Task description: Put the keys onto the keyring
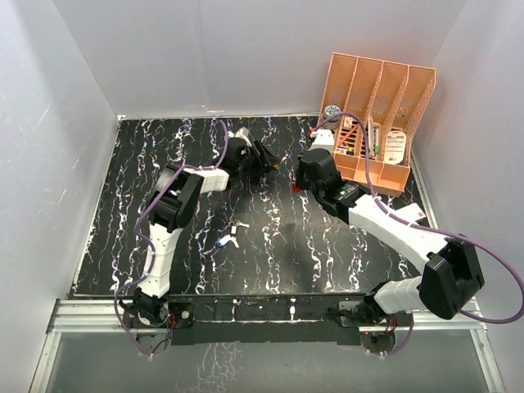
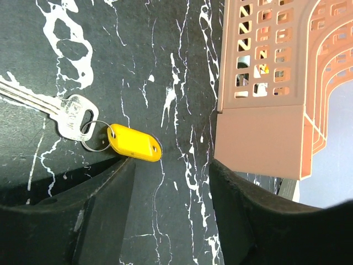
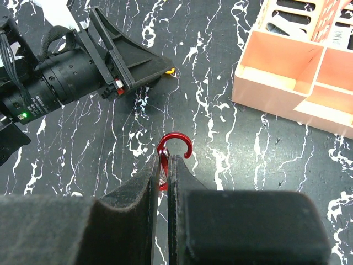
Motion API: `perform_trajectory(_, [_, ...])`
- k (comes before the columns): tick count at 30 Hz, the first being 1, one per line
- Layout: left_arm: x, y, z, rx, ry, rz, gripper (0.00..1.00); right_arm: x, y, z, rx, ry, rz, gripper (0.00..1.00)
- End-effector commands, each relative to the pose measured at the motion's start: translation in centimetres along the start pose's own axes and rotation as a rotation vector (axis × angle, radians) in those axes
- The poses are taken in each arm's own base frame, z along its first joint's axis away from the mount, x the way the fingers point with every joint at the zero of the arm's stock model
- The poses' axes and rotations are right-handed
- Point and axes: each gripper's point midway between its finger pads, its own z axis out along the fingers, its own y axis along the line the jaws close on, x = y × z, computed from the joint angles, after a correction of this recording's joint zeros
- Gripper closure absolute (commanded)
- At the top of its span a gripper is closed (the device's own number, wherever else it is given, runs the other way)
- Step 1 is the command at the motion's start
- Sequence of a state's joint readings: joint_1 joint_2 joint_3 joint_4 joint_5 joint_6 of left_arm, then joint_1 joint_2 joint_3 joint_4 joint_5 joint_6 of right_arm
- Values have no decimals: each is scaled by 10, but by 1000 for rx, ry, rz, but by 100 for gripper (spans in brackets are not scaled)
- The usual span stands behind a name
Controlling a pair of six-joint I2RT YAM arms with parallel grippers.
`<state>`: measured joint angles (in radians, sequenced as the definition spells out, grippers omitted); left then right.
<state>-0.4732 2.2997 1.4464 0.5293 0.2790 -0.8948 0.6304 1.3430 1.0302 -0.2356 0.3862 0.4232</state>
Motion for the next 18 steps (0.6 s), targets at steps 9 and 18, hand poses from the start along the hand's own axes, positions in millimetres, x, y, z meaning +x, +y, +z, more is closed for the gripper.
perform_trajectory(9, [24,34,-2,-148,82,0,61,-22,-1,-9,-24,-71,32,100])
perform_trajectory(18, [28,45,-5,-192,87,2,76,-23,-1,-10,-29,-72,34,100])
